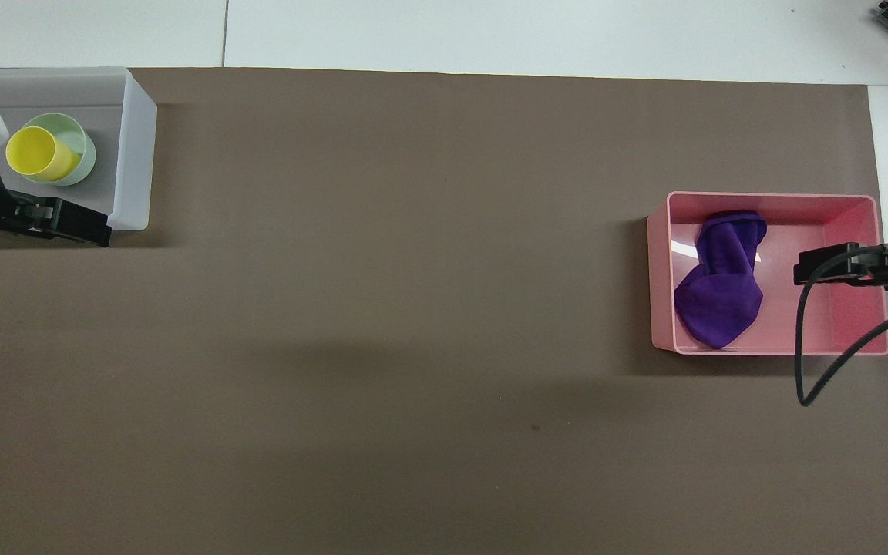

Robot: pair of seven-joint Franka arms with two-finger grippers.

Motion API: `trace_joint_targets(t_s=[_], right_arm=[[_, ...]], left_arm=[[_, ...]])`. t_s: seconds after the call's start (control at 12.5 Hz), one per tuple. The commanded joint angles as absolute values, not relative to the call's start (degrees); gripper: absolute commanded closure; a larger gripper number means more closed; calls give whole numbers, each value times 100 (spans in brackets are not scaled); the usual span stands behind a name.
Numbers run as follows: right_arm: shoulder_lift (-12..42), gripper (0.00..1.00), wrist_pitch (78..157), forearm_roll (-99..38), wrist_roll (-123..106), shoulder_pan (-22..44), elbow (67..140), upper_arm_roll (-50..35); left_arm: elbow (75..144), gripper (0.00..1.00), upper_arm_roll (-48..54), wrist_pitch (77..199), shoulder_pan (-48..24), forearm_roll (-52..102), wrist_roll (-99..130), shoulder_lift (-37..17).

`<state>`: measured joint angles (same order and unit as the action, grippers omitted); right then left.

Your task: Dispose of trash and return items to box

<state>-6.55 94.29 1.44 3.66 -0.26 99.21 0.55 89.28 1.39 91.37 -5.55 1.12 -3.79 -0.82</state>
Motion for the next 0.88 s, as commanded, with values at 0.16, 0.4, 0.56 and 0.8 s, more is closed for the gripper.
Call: trace_joint_targets(t_s=[0.16, 0.4, 0.56, 0.8], right_arm=[[-747, 0, 9501, 62, 281, -97, 10046, 35], [-747, 0, 9510, 62, 281, -97, 10046, 35], [-747, 0, 9510, 62, 281, -105, 10046, 35], [-747, 0, 9510, 62, 281, -105, 10046, 35]], left_arm=[[9246, 0, 70, 9158, -466, 0, -281, 167], [9237, 0, 70, 9185, -422, 0, -308, 158], [9229, 0, 70, 9176, -431, 0, -308, 158], [9229, 0, 70, 9184, -431, 0, -299, 158]])
